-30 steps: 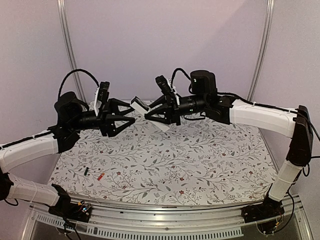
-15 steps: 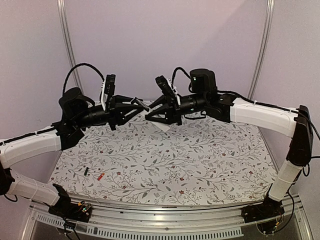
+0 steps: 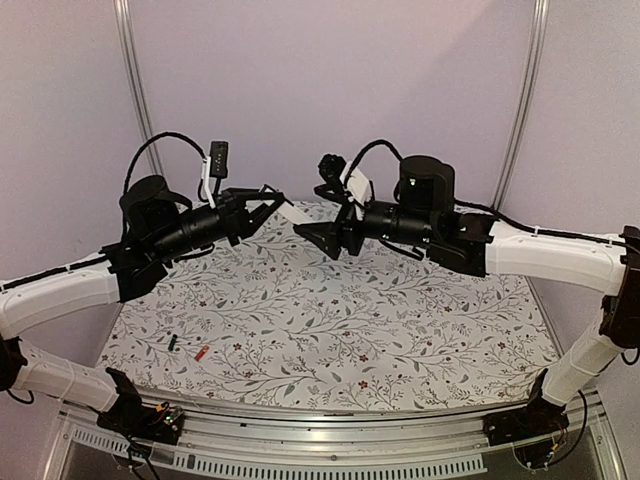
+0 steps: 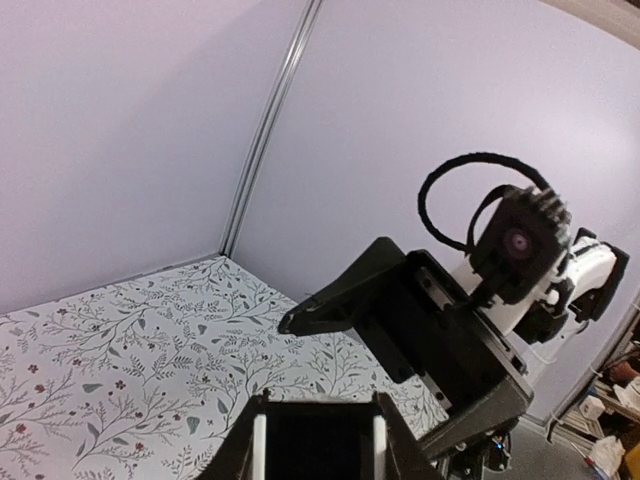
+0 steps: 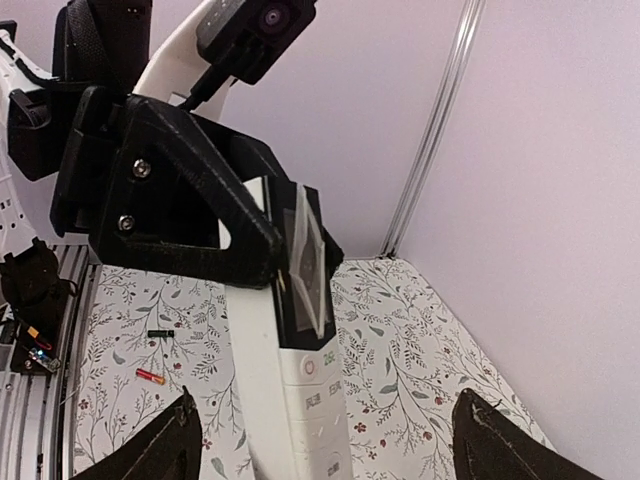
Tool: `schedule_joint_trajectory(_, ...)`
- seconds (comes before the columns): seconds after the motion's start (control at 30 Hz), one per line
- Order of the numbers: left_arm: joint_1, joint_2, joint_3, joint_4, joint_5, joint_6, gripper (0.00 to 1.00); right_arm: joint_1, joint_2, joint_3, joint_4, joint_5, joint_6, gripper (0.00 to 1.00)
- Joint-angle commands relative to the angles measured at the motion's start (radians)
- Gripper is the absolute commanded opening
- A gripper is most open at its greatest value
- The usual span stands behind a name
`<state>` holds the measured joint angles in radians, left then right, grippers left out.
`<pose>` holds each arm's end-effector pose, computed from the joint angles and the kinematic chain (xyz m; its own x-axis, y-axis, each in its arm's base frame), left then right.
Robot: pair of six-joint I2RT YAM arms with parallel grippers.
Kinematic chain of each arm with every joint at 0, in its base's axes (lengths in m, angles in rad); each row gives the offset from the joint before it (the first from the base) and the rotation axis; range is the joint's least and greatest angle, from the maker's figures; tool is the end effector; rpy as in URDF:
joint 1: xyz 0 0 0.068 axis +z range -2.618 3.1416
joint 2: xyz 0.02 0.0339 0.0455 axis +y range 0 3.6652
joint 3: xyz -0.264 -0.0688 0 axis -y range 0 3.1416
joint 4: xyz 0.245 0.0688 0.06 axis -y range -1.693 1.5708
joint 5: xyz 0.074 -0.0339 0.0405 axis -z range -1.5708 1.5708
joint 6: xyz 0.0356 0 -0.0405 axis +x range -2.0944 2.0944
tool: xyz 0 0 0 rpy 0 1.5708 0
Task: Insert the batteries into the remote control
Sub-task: Pass from the left arm to the right
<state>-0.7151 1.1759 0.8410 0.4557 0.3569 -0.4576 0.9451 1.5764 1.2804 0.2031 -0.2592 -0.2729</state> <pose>0.2003 -0.1904 0.3463 -0.3055 -0.2830 -0.9092 0.8263 0.3957 -0.4008 0.2159 0.3144 0.3534 0.1991 -0.1692 -0.9652 -0.9131 0.3257 -0.2455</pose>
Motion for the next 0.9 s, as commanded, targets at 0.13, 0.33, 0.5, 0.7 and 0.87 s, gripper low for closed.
schedule_joint_trajectory(0.13, -0.022, -0.03, 0.026, -0.035, -0.097, -0.05, 0.0, 0.106, -0.008, -0.057, 0.089, 0.429, -0.162, 0.8)
schedule_joint_trajectory(0.33, -0.022, -0.029, 0.029, -0.035, -0.086, -0.05, 0.0, 0.115, 0.035, -0.033, 0.083, 0.463, -0.188, 0.6)
schedule_joint_trajectory(0.5, -0.021, -0.04, 0.028, -0.04, -0.096, -0.029, 0.0, 0.115, 0.036, -0.038, 0.071, 0.383, -0.208, 0.6)
schedule_joint_trajectory(0.7, -0.021, -0.041, 0.029, -0.041, -0.093, -0.025, 0.0, 0.115, 0.058, -0.018, 0.049, 0.419, -0.207, 0.42)
schedule_joint_trajectory(0.87, -0.021, -0.043, 0.03, -0.039, -0.084, -0.02, 0.0, 0.115, 0.092, 0.017, 0.007, 0.437, -0.213, 0.37)
